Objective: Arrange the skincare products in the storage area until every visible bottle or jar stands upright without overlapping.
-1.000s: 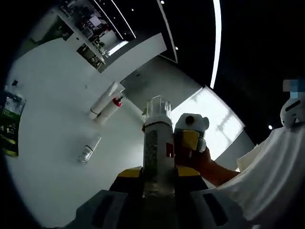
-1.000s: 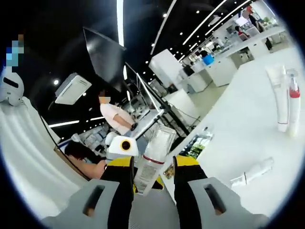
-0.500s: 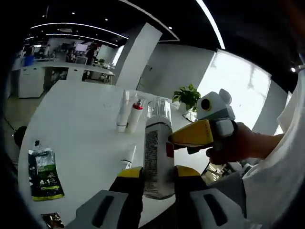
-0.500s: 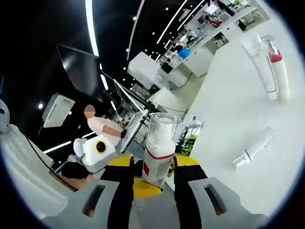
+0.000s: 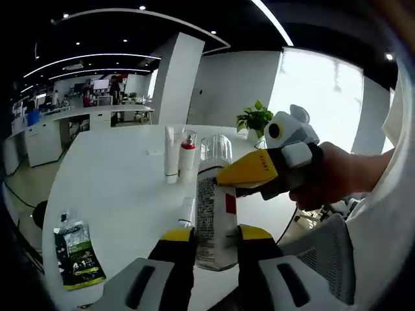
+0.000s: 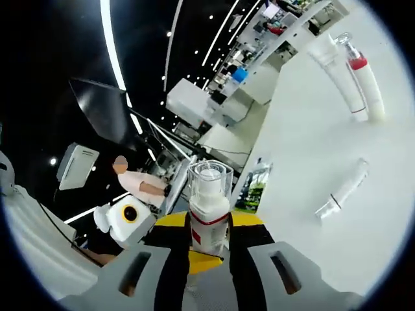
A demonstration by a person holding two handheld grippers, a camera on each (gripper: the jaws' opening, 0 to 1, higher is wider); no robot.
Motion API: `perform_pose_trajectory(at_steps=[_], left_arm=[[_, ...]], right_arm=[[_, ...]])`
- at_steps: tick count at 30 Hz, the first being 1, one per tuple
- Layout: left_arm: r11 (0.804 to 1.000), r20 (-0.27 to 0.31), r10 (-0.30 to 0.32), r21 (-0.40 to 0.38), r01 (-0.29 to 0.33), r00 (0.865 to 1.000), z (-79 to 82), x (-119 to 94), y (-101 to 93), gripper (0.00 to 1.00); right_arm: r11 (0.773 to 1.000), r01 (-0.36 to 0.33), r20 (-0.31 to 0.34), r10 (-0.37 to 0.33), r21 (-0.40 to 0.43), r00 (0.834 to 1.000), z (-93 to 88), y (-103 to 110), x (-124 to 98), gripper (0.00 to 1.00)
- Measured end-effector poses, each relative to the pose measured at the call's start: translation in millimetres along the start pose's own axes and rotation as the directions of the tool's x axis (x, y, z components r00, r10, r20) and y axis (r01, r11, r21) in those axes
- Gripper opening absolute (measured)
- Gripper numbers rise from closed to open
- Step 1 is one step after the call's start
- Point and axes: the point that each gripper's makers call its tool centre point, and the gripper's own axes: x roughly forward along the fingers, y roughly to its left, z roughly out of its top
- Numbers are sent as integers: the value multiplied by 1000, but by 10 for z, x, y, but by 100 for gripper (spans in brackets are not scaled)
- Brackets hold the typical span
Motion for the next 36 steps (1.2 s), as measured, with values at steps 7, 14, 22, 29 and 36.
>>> perform_pose_trajectory(at_steps=[7, 14, 22, 29, 36], left_arm=[[1000, 9, -20, 12, 20, 1000, -34, 16, 7, 26], [995, 57, -12, 102, 6, 998, 2, -36, 93, 24], [990, 21, 64, 122, -66, 998, 68, -17, 226, 22], [958, -1, 183, 225, -178, 983, 69, -77, 385, 22], [901, -48, 249, 379, -213, 967, -15, -48, 369, 22]], right_arm=[[995, -3, -33, 0, -101, 999, -27, 55, 3, 20], [989, -11, -38, 6, -149, 999, 7, 48, 6, 16], [990, -4, -22, 1, -138, 1000, 84, 44, 83, 17], [999, 6, 16, -6, -38, 1000, 97, 36, 127, 19], [996, 72, 32, -74, 58, 997, -24, -26, 237, 30]])
